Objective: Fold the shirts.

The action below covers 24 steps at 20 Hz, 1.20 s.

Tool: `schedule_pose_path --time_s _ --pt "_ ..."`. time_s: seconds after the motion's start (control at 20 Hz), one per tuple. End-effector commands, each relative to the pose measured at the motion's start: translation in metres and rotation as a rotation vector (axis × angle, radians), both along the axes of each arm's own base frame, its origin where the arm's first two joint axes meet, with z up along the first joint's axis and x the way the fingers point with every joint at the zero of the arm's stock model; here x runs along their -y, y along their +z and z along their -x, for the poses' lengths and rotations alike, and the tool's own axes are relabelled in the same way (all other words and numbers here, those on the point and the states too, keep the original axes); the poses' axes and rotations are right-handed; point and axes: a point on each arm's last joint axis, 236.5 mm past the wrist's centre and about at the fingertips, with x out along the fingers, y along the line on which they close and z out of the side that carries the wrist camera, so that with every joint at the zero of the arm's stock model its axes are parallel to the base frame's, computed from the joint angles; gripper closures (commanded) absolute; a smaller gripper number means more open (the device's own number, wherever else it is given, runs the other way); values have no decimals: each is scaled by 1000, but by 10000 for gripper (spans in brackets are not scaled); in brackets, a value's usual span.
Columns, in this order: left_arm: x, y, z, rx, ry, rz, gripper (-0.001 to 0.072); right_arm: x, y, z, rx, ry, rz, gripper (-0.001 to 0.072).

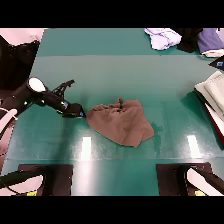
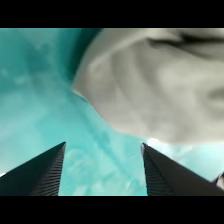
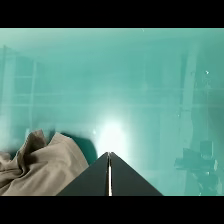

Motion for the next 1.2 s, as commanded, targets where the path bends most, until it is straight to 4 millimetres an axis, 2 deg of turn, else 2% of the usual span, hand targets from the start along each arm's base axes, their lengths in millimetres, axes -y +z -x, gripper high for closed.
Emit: schedule_pose_path --time_s 0.0,0.1,0.25,0.3,0.35,0.65,0.7,0.75,0.8,0.9,0.95,1.05,1.1,1.15 --pt "-1 -29 -1 -3 134 29 125 -1 -1 2 -7 4 -1 694" --pt "0 -32 -1 -7 151 36 125 -1 -1 2 -6 4 0 694" --pt "5 -28 -11 19 189 67 126 -1 -1 2 -10 6 -1 694" --pt "10 -25 -14 35 188 88 130 -2 -2 3 -14 8 -1 693" --pt "15 -24 -15 48 181 94 164 -2 -2 4 -19 10 -1 693" --pt "38 -26 -16 104 149 75 166 -5 -8 12 -57 28 -4 694" --pt "38 -25 -18 105 159 76 269 -6 -9 15 -69 34 -5 693" --pt "38 -25 -19 109 162 77 563 -7 -11 17 -81 40 -5 693" --pt "39 -24 -19 109 161 79 675 -8 -13 21 -98 48 -7 694" --pt "44 -13 -17 99 133 100 675 -14 -24 26 -127 61 -15 694" --pt "46 -3 -15 101 98 106 675 -20 -39 32 -164 75 -27 694" --pt "46 20 -14 138 23 95 675 -44 -89 56 -293 132 -63 691" --pt "43 32 -16 174 -2 83 675 -56 -117 69 -356 155 -79 629" --pt "42 47 -19 217 -18 78 675 -68 -149 83 -420 173 -96 282"
